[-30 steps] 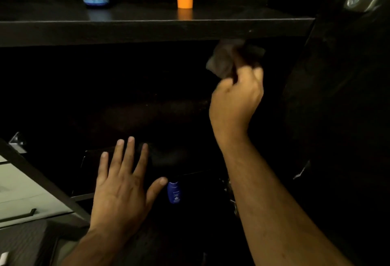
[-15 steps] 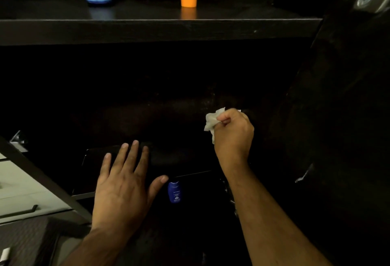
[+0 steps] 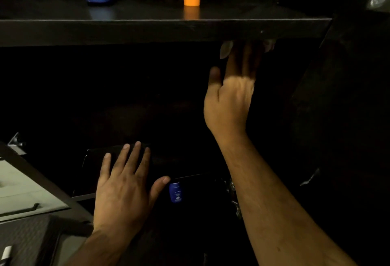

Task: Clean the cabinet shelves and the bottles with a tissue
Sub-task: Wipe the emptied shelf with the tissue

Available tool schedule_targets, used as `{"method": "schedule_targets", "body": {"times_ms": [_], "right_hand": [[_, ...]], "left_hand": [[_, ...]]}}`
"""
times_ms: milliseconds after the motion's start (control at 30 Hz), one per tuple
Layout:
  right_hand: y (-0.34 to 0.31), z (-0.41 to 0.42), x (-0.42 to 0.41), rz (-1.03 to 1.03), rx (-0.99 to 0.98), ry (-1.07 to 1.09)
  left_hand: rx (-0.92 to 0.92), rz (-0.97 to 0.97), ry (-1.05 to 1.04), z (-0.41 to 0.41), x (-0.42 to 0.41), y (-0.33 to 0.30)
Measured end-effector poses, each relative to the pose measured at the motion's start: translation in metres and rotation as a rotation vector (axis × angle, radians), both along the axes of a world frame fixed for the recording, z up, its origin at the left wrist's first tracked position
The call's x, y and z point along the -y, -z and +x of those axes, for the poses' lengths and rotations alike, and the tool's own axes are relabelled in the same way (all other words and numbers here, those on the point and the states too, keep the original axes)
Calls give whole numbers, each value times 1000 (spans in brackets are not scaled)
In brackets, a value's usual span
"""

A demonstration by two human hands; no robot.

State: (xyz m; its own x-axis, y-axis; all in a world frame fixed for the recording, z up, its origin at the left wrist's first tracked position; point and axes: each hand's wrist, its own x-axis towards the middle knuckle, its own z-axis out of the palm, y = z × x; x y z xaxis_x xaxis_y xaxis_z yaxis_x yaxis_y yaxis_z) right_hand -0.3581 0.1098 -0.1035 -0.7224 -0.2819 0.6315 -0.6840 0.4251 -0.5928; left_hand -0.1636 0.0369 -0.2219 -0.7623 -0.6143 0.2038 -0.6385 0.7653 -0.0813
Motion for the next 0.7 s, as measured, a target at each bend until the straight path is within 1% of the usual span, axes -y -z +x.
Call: {"method": "schedule_targets", "body": {"times_ms": [33, 100, 200, 267, 300, 367, 400, 433, 533, 633, 700], "right_hand": [[10, 1, 2, -9, 29, -19], [31, 9, 2, -3, 172, -64], [73, 29, -6, 100, 351, -118], [89, 29, -3, 122, 490, -107], [89, 27, 0, 89, 555, -97], [77, 26, 6, -74, 669, -115], [68, 28, 6, -133, 672, -147], [59, 29, 5, -157, 630, -188], [27, 25, -4, -124, 333, -204], [-4, 16, -7, -111, 172, -128], [-11, 11, -5, -220, -40, 21]], "left_hand": [[5, 1, -1, 0, 0, 0], [6, 3, -2, 0, 0, 0], [0, 7, -2, 0, -2, 0], [-11, 6, -3, -1, -2, 0], [-9, 6, 0, -1, -2, 0], [-2, 5, 4, 0, -2, 0], [-6, 7, 5, 0, -2, 0], [-11, 7, 4, 0, -3, -1], [-15, 7, 5, 0, -3, -1], [-18, -3, 12, 0, -2, 0], [-16, 1, 9, 1, -2, 0]]}}
